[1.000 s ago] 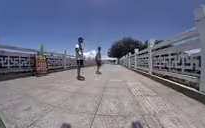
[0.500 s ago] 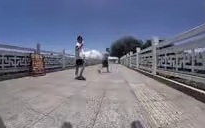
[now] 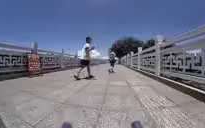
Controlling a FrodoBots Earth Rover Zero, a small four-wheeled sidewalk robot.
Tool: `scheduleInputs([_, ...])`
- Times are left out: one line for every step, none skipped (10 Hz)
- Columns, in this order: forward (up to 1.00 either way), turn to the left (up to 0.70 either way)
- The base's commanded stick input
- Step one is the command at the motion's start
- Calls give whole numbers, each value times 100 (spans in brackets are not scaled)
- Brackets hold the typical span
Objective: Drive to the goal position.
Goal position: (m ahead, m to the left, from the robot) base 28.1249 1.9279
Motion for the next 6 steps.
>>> scheduleInputs([45, 0])
scheduleInputs([45, 0])
scheduleInputs([45, 0])
scheduleInputs([45, 0])
scheduleInputs([45, 0])
scheduleInputs([45, 0])
